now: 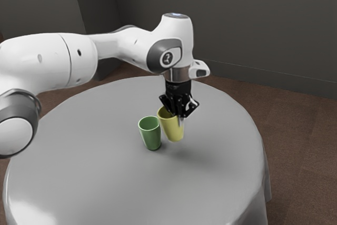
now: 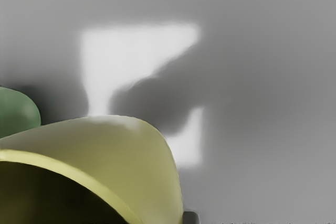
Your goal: Place the right cup onto the left cup
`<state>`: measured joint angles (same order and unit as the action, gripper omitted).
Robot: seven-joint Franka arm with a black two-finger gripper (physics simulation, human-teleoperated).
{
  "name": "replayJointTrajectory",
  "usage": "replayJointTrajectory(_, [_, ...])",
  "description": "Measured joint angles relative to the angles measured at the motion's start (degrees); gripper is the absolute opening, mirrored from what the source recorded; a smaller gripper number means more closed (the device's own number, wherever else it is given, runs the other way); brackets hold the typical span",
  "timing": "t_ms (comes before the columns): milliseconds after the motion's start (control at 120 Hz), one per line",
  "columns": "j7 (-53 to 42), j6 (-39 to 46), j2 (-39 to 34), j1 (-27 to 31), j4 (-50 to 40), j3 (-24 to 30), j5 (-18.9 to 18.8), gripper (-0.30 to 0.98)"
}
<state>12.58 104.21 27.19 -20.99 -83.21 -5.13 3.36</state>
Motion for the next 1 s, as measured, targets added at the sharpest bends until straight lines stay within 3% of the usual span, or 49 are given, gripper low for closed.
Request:
replayJointTrajectory(517, [-0.22, -1.20, -6.36, 2.66, -4.28, 0.04, -1.24, -0.10])
replayJointTrajectory(1000, [-0.32, -2.12, -6.81, 5.71, -4.45, 0.04, -1.88, -0.10])
